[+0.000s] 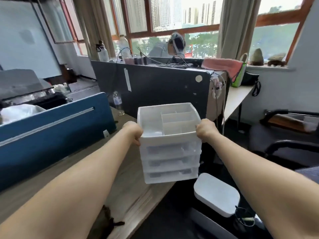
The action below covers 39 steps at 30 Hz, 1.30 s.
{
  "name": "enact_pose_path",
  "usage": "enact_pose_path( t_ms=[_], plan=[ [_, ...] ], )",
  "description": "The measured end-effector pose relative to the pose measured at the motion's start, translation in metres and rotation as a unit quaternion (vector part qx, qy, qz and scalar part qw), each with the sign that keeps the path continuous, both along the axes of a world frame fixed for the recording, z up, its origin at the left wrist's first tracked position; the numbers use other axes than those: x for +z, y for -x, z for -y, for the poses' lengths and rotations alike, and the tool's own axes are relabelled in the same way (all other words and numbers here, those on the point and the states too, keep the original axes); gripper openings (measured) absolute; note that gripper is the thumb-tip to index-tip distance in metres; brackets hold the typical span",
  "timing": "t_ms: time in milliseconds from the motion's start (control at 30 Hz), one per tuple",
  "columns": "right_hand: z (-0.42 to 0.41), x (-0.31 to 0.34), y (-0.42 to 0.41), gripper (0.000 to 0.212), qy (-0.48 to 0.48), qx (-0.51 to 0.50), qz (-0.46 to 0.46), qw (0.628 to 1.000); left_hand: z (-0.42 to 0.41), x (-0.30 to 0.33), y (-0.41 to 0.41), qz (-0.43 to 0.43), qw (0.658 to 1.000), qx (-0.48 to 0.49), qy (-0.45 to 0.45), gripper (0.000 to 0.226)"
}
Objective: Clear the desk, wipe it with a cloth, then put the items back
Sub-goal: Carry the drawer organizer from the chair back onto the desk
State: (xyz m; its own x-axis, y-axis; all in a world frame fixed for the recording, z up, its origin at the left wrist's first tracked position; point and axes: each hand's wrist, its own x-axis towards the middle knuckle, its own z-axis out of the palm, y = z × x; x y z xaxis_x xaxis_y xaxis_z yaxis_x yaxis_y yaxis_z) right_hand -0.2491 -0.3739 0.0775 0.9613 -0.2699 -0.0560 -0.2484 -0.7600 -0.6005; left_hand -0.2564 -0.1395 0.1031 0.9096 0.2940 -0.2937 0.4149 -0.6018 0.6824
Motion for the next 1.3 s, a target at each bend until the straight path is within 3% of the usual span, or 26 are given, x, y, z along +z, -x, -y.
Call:
enact_pose_path(
  t_ms=[167,333,500,700,1300],
  plan=[
    [-0.054,0.006,-0.080,0.018,-0.026,0.059,-0.003,0.998,-0.055,-0.004,-0.043,0.017,0.998,0.064,0.003,0.027],
    [-0.100,0.004,-0.182,0.019,-0.033,0.118,0.005,0.992,-0.084,-0.005,-0.102,0.024,0.991,0.127,0.046,0.016],
    [-0.137,0.003,-0.277,0.018,0.043,0.155,0.002,0.987,-0.103,-0.013,-0.173,0.042,0.975,0.212,0.055,0.011],
    [-0.179,-0.023,-0.365,0.020,0.026,0.184,0.005,0.983,-0.123,-0.047,-0.240,0.066,0.951,0.295,0.069,0.008],
    [-0.204,-0.084,-0.449,0.017,-0.070,0.153,-0.005,0.986,-0.143,-0.098,-0.323,0.080,0.952,0.289,0.067,0.016]
  ],
)
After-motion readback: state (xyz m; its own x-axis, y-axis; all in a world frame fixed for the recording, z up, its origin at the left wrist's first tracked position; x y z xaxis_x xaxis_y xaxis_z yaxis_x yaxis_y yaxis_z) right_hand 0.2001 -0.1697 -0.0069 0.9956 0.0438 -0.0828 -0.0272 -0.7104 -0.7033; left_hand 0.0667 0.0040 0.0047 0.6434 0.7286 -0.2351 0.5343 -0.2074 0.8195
